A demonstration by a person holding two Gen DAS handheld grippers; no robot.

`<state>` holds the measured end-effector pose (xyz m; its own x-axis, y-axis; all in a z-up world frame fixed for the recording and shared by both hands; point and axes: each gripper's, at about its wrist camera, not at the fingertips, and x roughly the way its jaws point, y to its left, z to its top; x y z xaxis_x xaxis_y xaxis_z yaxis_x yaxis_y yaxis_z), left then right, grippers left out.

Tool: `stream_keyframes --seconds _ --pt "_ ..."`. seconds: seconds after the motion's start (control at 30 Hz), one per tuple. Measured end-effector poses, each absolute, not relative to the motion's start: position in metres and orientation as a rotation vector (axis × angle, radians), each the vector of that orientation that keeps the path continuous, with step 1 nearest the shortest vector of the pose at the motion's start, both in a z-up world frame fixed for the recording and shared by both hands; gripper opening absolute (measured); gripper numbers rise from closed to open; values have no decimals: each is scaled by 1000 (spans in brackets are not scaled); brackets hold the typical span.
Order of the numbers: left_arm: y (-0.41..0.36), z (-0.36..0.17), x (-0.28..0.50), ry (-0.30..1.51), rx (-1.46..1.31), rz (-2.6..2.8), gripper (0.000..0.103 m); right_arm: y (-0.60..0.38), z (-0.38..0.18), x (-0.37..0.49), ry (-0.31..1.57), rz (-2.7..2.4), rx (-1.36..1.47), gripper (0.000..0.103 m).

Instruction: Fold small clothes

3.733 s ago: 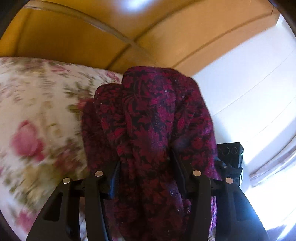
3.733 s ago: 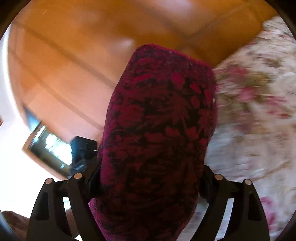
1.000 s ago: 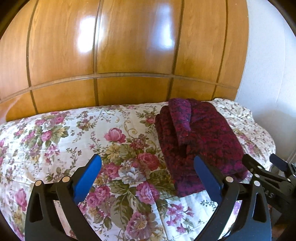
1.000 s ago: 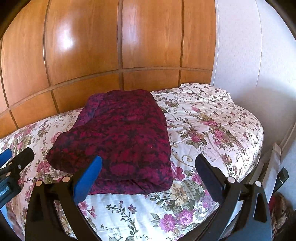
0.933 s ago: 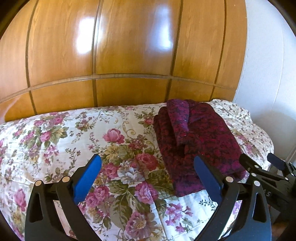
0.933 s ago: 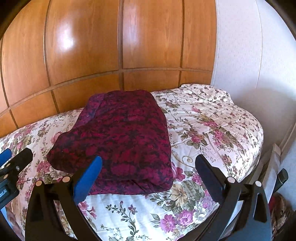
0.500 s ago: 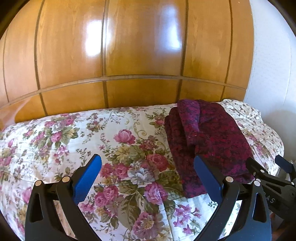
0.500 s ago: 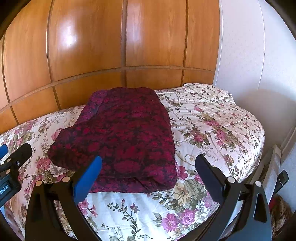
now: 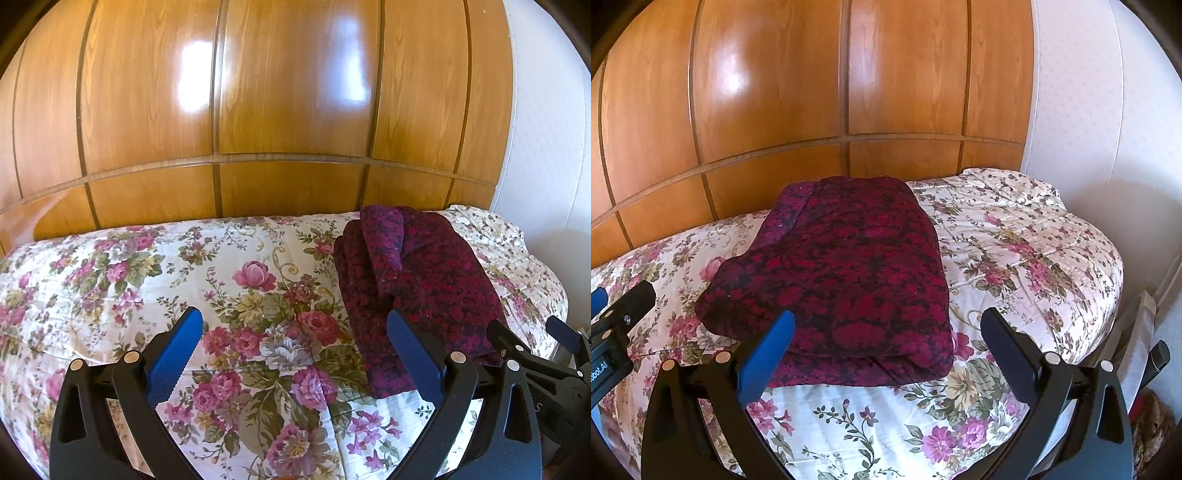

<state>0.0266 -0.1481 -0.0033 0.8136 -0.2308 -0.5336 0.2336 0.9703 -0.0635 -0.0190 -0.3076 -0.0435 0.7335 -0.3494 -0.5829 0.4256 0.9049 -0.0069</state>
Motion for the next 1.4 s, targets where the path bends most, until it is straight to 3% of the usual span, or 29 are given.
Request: stream_keyframes --seconds 1.0,1.4 --pt "-149 6 20 537 24 -244 99 -312 -47 -23 604 -424 142 101" --pt "-147 -5 33 600 2 -247 99 -313 -49 -20 607 -424 141 101"
